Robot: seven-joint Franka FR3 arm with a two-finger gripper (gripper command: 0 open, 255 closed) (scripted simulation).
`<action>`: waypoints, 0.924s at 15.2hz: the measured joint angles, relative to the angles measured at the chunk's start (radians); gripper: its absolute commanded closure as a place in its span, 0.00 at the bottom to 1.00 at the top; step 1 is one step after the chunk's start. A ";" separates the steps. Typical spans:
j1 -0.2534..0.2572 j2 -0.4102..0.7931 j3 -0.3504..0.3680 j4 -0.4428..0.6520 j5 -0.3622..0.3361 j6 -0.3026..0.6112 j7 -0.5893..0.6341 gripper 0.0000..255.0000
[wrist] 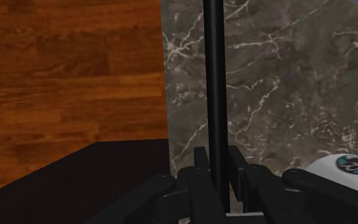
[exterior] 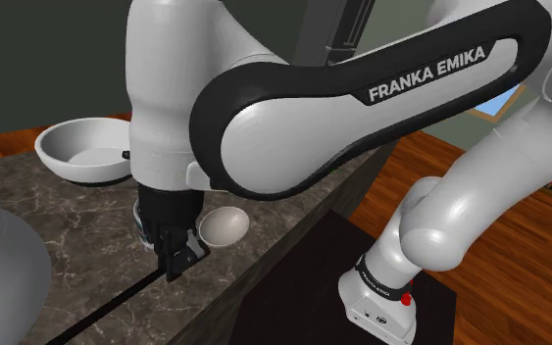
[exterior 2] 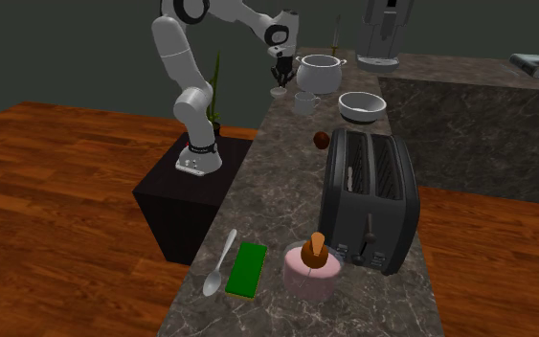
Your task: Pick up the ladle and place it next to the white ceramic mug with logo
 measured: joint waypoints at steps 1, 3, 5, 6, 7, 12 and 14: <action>0.000 0.008 0.004 -0.008 -0.003 0.015 0.003 1.00; 0.000 0.023 0.011 -0.026 -0.008 0.046 0.005 1.00; -0.002 0.040 0.017 -0.036 -0.017 0.070 0.010 1.00; -0.001 0.049 0.022 -0.043 -0.021 0.086 0.015 1.00; -0.002 0.058 0.024 -0.052 -0.025 0.102 0.015 1.00; -0.005 0.113 0.038 -0.083 -0.058 0.179 0.033 1.00; -0.005 0.128 0.041 -0.099 -0.066 0.206 0.037 1.00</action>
